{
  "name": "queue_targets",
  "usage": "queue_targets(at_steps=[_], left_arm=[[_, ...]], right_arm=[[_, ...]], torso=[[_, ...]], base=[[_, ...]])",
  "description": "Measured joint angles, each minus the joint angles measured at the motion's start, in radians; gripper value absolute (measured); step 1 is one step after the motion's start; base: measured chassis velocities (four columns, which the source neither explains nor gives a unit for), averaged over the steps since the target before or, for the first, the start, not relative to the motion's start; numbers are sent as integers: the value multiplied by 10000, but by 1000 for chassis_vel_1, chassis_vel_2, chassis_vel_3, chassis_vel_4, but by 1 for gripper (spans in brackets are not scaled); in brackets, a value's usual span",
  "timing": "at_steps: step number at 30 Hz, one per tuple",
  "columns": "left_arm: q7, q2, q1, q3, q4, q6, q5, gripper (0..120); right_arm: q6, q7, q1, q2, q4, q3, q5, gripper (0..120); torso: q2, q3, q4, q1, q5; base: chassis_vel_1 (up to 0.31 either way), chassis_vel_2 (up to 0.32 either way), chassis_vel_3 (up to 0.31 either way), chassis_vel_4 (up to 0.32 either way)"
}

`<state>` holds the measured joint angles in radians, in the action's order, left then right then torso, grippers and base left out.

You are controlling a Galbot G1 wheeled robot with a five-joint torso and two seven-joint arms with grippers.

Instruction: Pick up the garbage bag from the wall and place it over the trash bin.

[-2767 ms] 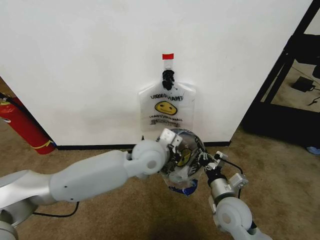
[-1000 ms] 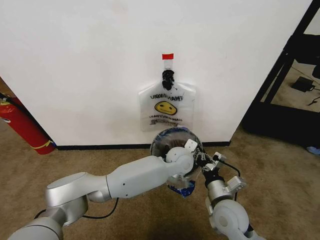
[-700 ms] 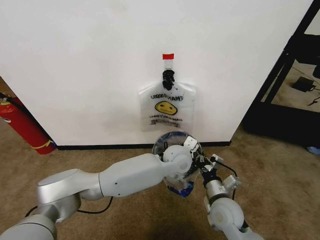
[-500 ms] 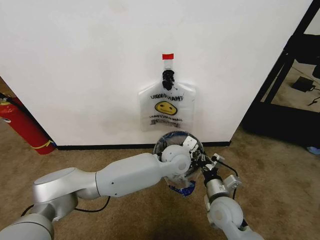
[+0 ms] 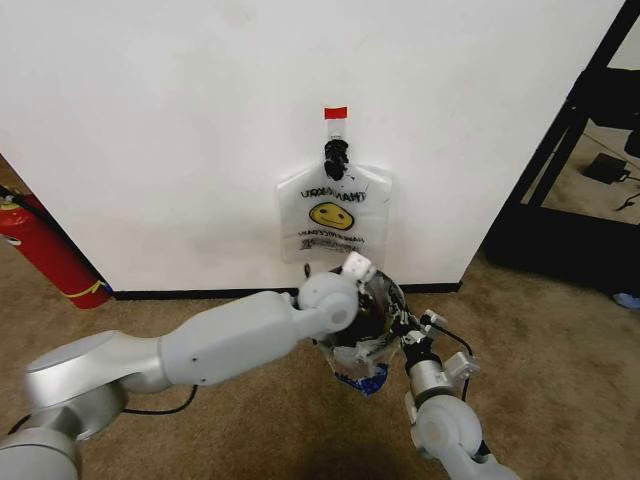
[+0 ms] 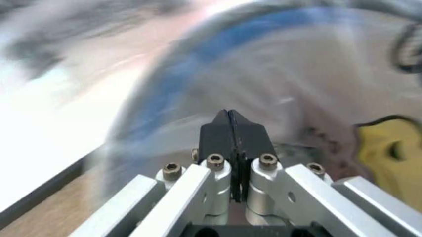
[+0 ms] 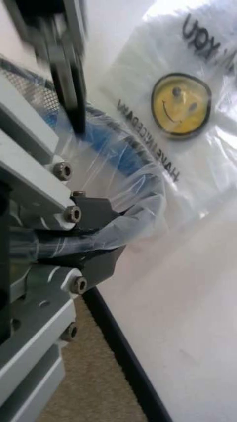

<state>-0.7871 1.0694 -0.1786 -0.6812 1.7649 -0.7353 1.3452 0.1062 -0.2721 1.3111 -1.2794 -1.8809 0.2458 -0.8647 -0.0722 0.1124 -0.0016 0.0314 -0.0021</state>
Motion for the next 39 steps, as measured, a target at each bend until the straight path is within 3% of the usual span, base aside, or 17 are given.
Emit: queue_targets(at_steps=[4,5,9,12,13,15,17,19,20,21,24,26,29,32,33,36,39], left_arm=[[38,-1302,-1084,1486,1342,0,-271,0],[38,-1302,-1084,1486,1342,0,-271,0],[622,-2609,-3273,3575,2990,5,-1006,0],[1403,-3151,-5215,5116,3930,468,-2603,0],[1403,-3151,-5215,5116,3930,468,-2603,0],[1867,-3188,-6328,5925,4316,839,-3426,0],[2274,-2886,-7998,7280,4850,1622,-3952,0],[2394,-2765,-8447,7654,4965,1871,-4068,0],[2573,-2596,-9100,8205,5096,2264,-4234,4],[3346,-1890,-11279,10112,5195,3841,-4843,17],[3888,-1145,-12326,11232,5012,4760,-5052,29],[3994,-970,-12474,11418,4987,4945,-5085,32],[4503,-132,-13246,12188,5082,5820,-5239,45],[5098,324,-14114,12440,5242,6955,-5893,58],[5098,324,-14114,12440,5242,6955,-5893,58],[5638,656,-14885,12476,5238,8279,-6750,70],[5751,759,-15312,12541,5237,8605,-6979,83]], right_arm=[[-121,-304,-100,-232,60,89,-940,2],[-121,-304,-100,-232,60,89,-940,2],[-427,-335,-230,-647,452,176,-1970,2],[-478,-239,-420,-983,1025,104,-2073,2],[-478,-239,-420,-983,1025,104,-2073,2],[-478,-87,-531,-1130,1265,50,-2036,2],[-450,184,-693,-1296,1622,-25,-1817,2],[-433,241,-716,-1319,1696,-40,-1748,2],[-406,344,-752,-1359,1813,-59,-1621,2],[-335,644,-789,-1456,2135,-137,-1243,2],[-326,728,-761,-1490,2274,-200,-1016,2],[-329,728,-753,-1487,2279,-202,-997,2],[-382,729,-705,-1413,2281,-211,-931,4],[-412,731,-639,-1351,2268,-187,-871,16],[-412,731,-639,-1351,2268,-187,-871,16],[-412,736,-562,-1294,2251,-180,-759,30],[-397,754,-521,-1206,2208,-187,-674,40]], torso=[[0,0,1,0,-1],[0,0,1,0,-1],[-1,-1,0,-1,-2],[-1,-1,3,-1,-4],[-1,-1,3,-1,-4],[-1,-2,0,-1,-3],[-1,-2,-1,-1,-3],[-1,-3,1,-2,-3],[-1,-2,-5,-1,-1],[-1,-3,6,-2,3],[-1,-2,2,-1,4],[-1,-2,-1,-2,1],[-1,-1,-1,-1,3],[-1,-2,0,-2,5],[-1,-2,0,-2,5],[-2,-2,1,-2,5],[-2,-1,1,-2,4]], base=[[0,0,0,0],[0,0,0,0],[0,0,0,0],[0,0,0,0],[0,0,0,0],[0,0,0,0],[0,0,0,0],[0,0,0,0],[0,0,0,0],[0,0,0,0],[0,0,0,0],[0,0,0,0],[0,0,0,0],[0,0,0,0],[0,0,0,0],[0,0,0,0],[0,0,0,0]])
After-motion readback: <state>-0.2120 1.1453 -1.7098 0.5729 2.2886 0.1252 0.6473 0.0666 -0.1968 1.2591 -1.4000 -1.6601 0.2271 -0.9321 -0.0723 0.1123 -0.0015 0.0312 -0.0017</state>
